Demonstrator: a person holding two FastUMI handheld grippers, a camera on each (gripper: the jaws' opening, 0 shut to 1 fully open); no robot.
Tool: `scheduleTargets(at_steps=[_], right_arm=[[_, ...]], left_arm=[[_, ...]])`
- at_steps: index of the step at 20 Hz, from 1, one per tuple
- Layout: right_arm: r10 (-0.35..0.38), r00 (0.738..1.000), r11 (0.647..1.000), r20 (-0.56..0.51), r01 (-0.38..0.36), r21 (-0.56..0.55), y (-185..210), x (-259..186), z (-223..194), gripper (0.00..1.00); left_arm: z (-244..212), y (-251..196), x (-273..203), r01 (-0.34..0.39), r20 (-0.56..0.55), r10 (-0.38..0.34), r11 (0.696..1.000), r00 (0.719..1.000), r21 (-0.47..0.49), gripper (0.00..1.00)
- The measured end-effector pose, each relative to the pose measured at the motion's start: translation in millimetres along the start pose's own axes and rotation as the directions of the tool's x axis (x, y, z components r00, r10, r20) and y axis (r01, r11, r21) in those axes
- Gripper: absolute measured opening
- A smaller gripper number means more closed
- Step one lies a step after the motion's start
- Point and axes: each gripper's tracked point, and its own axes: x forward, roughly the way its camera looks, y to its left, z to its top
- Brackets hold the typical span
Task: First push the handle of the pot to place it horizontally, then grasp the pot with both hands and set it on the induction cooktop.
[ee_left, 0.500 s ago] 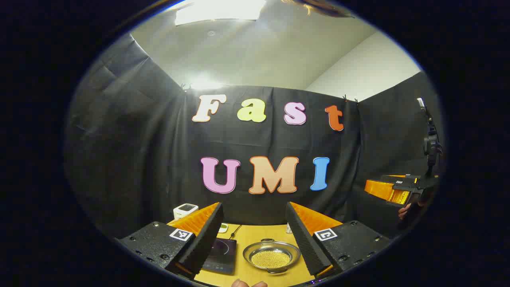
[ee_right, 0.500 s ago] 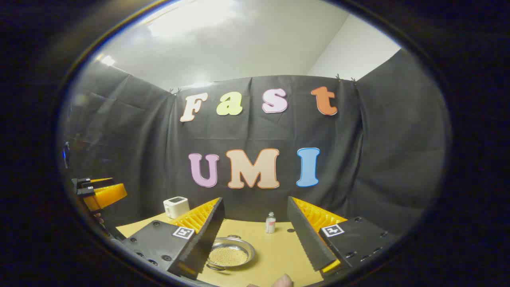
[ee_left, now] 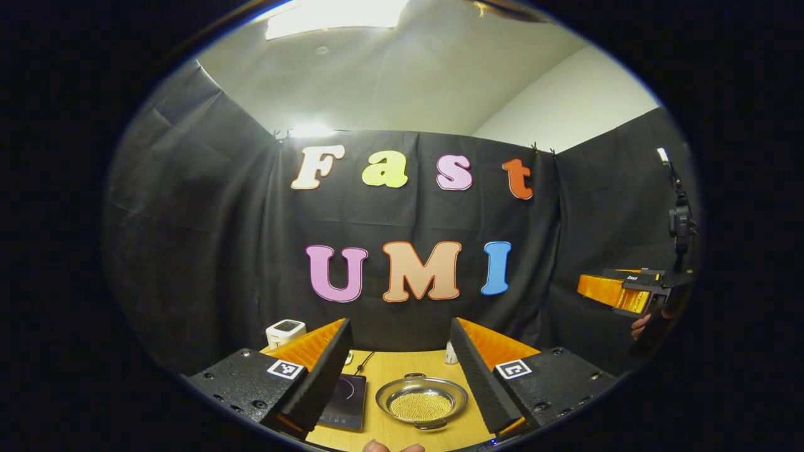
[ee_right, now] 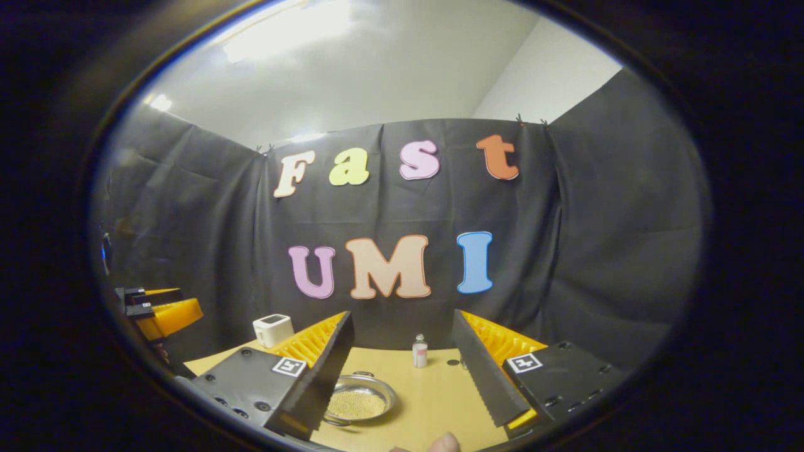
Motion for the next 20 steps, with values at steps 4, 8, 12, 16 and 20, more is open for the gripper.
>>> scheduleTargets(at_steps=[4, 8, 12, 16, 20], right_arm=[[0.008, 1.000, 1.000, -0.005, -0.008, 0.000, 6, -5, -3, 0.94], [0.020, 1.000, 1.000, -0.006, -0.020, -0.016, 16, -9, -3, 0.94], [0.019, 1.000, 1.000, -0.012, -0.020, -0.011, 19, -11, -3, 0.94], [0.022, 1.000, 1.000, -0.016, -0.023, -0.017, 25, -14, -6, 0.97], [0.026, 0.999, 1.000, -0.030, -0.027, -0.015, 35, -8, -11, 0.94]], left_arm=[[1, 5, -7, -0.013, -0.004, 0.013, 1.000, 1.000, 0.005, 0.92], [5, 9, -14, -0.022, 0.004, 0.022, 1.000, 1.000, 0.016, 0.92], [3, 11, -15, -0.026, -0.003, 0.026, 1.000, 1.000, 0.015, 0.95], [2, 14, -18, -0.028, -0.009, 0.028, 0.999, 1.000, 0.017, 0.95], [-1, 22, -21, -0.027, -0.020, 0.027, 0.999, 0.999, 0.017, 0.95]])
